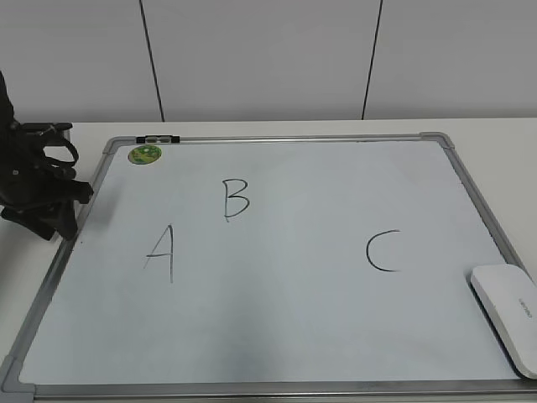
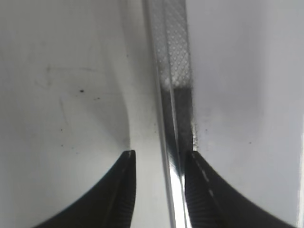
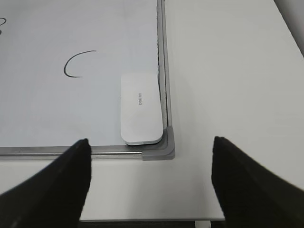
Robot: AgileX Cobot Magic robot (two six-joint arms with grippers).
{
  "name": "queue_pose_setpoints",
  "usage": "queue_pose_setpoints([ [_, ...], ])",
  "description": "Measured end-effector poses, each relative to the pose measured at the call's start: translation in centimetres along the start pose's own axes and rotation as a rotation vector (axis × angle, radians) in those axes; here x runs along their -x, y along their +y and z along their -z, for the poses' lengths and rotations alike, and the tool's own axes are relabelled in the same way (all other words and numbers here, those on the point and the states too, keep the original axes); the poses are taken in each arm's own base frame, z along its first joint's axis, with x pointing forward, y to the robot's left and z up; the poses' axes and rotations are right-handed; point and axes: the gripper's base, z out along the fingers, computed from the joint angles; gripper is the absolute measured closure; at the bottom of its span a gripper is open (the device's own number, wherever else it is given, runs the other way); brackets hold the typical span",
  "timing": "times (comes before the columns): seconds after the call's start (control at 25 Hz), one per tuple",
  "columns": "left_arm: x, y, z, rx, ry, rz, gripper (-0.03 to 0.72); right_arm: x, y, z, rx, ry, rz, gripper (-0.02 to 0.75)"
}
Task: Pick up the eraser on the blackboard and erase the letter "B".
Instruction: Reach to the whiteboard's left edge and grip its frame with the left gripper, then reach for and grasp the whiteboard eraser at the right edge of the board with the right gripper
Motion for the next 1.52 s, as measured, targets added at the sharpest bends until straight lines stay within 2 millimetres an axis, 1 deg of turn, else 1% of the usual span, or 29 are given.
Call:
queue_pose_setpoints([
  [0.64, 0.02, 0.04, -0.46, 0.000, 0.008, 0.001, 0.454, 0.00, 0.00, 0.00, 0.000, 0.000, 0.000, 0.151],
  [0.68, 0.00, 0.02, -0.52, -0.003, 0.012, 0.004, 0.494, 0.00, 0.00, 0.00, 0.000, 0.000, 0.000, 0.151],
  [0.8, 0.04, -0.07, -0.67, -0.014, 0.016, 0.014, 0.564, 0.00, 0.00, 0.00, 0.000, 0.000, 0.000, 0.151],
  [0.92, 0.06, -0.12, -0.83, -0.022, 0.028, 0.020, 0.608, 0.00, 0.00, 0.00, 0.000, 0.000, 0.000, 0.151],
  [1.04, 0.11, -0.17, -0.95, -0.031, 0.037, 0.028, 0.619, 0.00, 0.00, 0.00, 0.000, 0.000, 0.000, 0.151],
  [1.2, 0.13, -0.10, -0.97, -0.038, 0.038, 0.040, 0.652, 0.00, 0.00, 0.00, 0.000, 0.000, 0.000, 0.151],
  [1.52, 0.13, -0.11, -0.97, -0.041, 0.039, 0.045, 0.655, 0.00, 0.00, 0.00, 0.000, 0.000, 0.000, 0.151],
])
